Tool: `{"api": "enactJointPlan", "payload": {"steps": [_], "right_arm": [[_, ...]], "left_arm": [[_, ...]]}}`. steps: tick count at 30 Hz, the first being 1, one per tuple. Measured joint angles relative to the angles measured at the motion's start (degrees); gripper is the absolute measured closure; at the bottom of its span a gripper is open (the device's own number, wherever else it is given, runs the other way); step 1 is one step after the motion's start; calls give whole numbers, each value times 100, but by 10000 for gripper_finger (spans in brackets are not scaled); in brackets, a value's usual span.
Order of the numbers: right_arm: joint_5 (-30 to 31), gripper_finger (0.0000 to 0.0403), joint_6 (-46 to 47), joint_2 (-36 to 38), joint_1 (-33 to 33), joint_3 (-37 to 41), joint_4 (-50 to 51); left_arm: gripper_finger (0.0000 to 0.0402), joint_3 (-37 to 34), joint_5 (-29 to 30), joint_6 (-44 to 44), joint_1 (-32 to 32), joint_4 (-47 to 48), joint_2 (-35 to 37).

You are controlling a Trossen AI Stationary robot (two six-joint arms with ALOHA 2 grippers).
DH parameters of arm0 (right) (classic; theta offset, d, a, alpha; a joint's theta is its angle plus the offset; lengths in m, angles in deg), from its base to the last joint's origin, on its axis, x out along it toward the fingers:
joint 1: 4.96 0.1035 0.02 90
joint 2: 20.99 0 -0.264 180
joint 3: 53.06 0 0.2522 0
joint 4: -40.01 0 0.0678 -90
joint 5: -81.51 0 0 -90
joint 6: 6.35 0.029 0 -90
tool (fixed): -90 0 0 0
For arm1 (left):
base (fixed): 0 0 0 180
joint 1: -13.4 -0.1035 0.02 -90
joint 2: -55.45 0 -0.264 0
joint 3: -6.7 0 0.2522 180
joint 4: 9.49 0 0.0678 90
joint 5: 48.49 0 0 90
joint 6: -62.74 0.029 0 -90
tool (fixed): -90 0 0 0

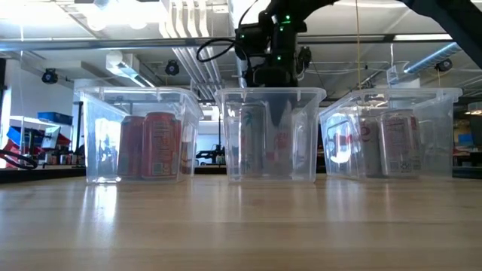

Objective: Sort soda cans
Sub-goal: Put the top left white-pink soda can into the middle transparent bin, then put the top white-pink soda can into the middle transparent bin

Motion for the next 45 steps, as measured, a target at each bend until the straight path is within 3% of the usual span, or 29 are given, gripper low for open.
{"api": "enactJointPlan", "payload": {"steps": [11,19,27,30,34,38,45], "right_arm": [[48,103,110,21,0,214,-136],[166,49,137,330,34,-816,477],[168,60,851,1179,699,-1435,891],[150,69,1317,1576,1200,-1298,1014],[144,73,2771,2041,1965,-1206,1829],[-51,56,4320,2717,2653,-875,1693],[244,45,6246,3496,3723,-312,1811]], "left_arm": [[141,2,4,23,0,0,0],[141,2,-17,347,-11,-1,2],[141,-31,21,697,-28,-439,-28],[141,-67,24,1025,-28,-545,-31],[141,-83,25,1309,-35,-546,-31],[141,-140,33,1329,-44,-686,-76],[141,-157,25,1675,-46,-1246,-478]]}}
